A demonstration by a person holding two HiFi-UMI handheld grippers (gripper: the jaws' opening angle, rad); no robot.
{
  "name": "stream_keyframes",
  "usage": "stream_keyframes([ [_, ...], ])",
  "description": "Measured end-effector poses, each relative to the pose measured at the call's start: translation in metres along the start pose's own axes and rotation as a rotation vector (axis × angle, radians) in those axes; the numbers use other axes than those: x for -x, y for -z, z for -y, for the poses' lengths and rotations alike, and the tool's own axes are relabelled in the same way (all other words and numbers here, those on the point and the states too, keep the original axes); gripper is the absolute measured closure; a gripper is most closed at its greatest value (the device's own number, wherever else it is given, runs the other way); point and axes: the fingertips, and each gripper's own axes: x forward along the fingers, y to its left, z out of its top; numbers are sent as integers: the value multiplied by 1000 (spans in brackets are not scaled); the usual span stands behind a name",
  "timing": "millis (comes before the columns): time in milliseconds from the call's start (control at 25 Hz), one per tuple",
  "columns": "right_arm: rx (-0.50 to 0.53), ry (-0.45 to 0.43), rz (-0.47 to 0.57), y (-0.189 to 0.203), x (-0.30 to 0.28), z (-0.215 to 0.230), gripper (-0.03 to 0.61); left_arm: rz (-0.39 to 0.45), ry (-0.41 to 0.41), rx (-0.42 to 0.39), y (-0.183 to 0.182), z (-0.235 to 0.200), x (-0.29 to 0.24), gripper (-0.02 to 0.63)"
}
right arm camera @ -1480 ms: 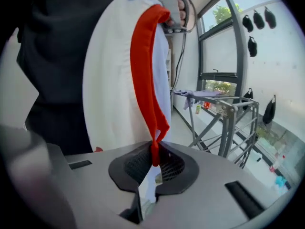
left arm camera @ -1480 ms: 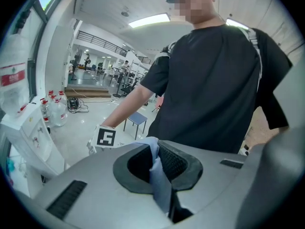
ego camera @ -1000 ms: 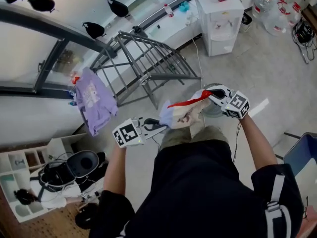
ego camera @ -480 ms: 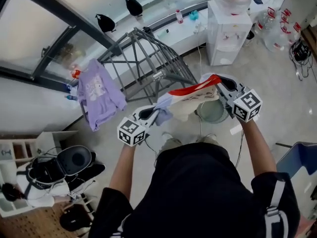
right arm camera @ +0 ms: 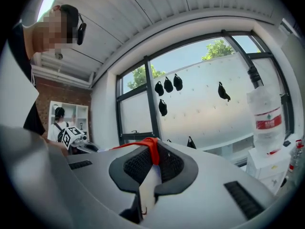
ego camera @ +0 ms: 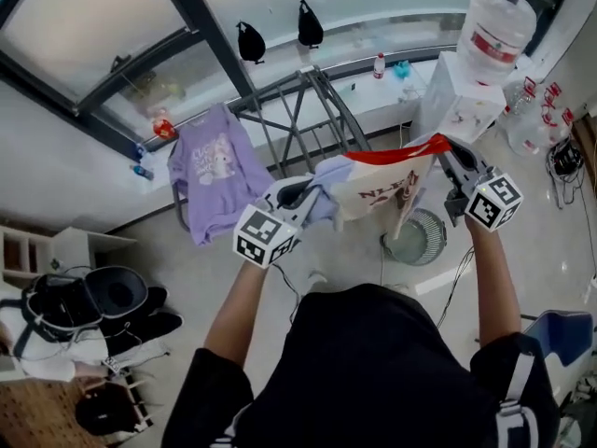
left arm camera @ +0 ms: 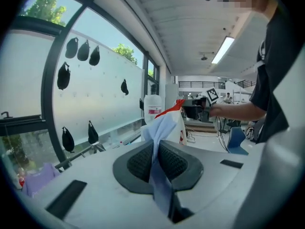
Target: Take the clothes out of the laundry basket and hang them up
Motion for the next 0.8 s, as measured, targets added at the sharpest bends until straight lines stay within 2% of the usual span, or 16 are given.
stream_keyframes([
  [320,8,7,87,-48,-100,-51,568,105,-78,-9,-27,-89,61,594],
  [520,157,-15,57,-70,-165,-71,568,143,-187,14,-41,-145,87,594],
  [800,62,-26,52,-75,-259,-52,568,114,-290,4,-48,-216,86,594],
])
